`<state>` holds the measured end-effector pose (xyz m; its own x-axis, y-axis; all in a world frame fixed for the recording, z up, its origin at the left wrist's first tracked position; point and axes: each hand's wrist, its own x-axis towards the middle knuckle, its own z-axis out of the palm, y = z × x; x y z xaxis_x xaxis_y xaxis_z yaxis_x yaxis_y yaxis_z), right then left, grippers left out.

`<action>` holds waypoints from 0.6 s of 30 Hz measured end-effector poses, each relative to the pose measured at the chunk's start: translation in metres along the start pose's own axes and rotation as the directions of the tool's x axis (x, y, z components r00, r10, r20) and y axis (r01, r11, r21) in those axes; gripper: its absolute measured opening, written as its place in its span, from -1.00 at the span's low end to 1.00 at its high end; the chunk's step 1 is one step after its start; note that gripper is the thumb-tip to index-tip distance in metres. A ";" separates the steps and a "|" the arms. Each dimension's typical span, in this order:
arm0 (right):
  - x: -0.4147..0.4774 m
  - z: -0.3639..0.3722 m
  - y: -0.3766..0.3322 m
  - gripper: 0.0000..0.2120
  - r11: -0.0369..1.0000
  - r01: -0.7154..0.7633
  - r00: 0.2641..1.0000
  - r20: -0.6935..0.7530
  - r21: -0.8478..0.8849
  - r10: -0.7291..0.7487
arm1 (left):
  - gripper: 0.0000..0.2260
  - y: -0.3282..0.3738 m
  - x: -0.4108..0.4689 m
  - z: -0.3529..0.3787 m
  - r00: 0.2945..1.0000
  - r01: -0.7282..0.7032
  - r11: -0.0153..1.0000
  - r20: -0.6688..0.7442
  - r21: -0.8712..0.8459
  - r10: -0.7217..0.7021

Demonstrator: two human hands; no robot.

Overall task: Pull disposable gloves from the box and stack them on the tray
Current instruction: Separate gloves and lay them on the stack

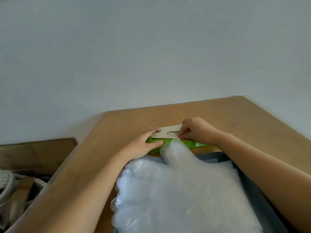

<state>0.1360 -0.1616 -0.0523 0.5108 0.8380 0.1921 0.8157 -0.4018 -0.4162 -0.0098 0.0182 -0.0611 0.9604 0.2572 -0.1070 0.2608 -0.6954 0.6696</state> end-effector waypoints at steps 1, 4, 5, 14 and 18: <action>0.000 0.000 0.001 -0.92 1.000 -0.001 1.000 -0.014 0.024 0.002 | -0.45 -0.001 0.001 0.000 1.000 0.002 1.000 0.002 -0.020 -0.002; 0.000 -0.001 0.005 -0.94 0.998 0.005 0.999 -0.043 0.056 -0.002 | -0.45 -0.003 0.001 0.000 1.000 0.003 0.999 0.000 -0.040 -0.003; 0.000 -0.001 0.006 -0.92 0.999 0.014 0.999 -0.046 0.040 -0.012 | -0.45 -0.003 0.001 0.001 1.000 0.000 0.999 -0.002 -0.040 0.000; -0.001 0.000 0.001 -0.74 0.998 0.058 0.997 0.048 -0.030 -0.057 | -0.44 -0.006 0.002 0.002 1.000 -0.016 1.000 -0.016 -0.018 0.015; 0.003 0.000 -0.002 -0.89 1.000 0.004 1.000 0.011 -0.028 -0.004 | -0.45 -0.005 0.000 0.003 1.000 -0.018 1.000 -0.013 -0.017 0.018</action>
<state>0.1360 -0.1584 -0.0510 0.5046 0.8435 0.1842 0.8252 -0.4084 -0.3903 -0.0110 0.0202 -0.0667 0.9635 0.2537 -0.0854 0.2419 -0.6883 0.6839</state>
